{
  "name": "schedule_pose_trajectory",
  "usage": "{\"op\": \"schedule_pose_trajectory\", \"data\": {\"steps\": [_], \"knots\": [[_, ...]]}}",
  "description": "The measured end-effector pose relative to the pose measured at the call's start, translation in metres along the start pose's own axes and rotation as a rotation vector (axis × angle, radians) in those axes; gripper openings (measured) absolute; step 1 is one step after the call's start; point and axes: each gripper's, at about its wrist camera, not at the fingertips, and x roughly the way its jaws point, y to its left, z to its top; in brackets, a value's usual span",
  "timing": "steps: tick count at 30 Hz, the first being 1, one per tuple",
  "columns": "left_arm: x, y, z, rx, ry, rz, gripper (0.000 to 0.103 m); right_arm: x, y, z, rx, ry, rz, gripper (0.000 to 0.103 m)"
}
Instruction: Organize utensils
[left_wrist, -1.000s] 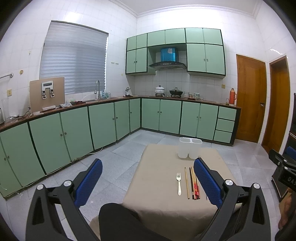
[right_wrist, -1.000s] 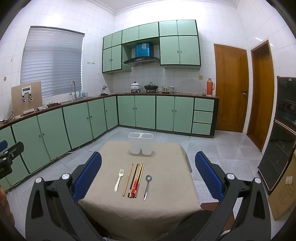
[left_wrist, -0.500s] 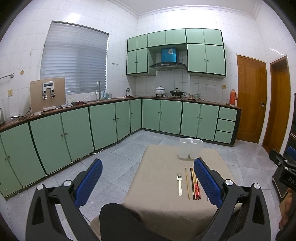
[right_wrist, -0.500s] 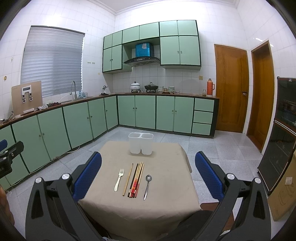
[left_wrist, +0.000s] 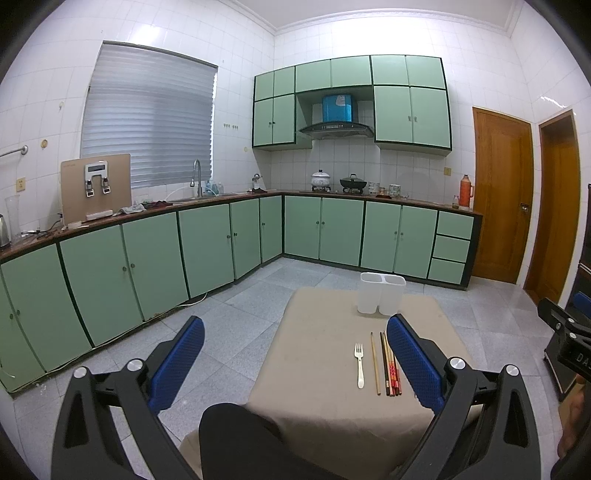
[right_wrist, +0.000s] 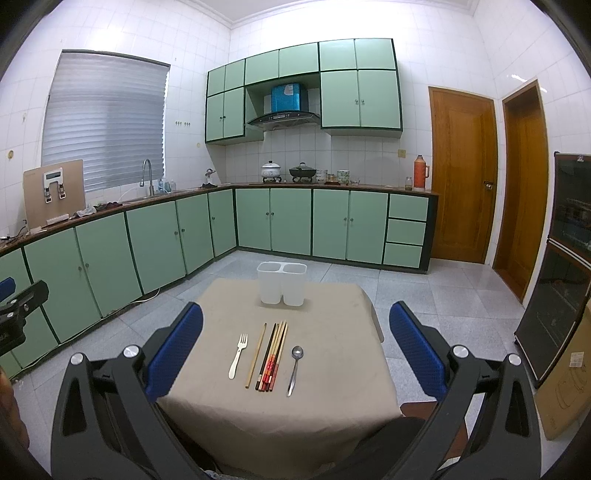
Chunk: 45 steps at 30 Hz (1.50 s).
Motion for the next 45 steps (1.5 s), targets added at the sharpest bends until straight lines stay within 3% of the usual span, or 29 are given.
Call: {"op": "schedule_pose_trajectory", "data": {"steps": [29,40,42,45], "knots": [[0.006,0.003,-0.006,0.004,0.019,-0.014,0.097,0.005,0.001,-0.002,-0.003,0.019,0.006,0.098],[0.119,0.002,-0.033,0.003,0.275,-0.172,0.097,0.096,-0.004,-0.021,0.011,0.249,0.099,0.094],[0.144,-0.003,-0.039,0.006,0.306,-0.192,0.097,0.120,-0.003,-0.026,0.009,0.302,0.116,0.074],[0.186,-0.011,-0.049,0.013,0.381,-0.220,0.097,0.161,-0.004,-0.037,0.028,0.407,0.152,0.066]]}}
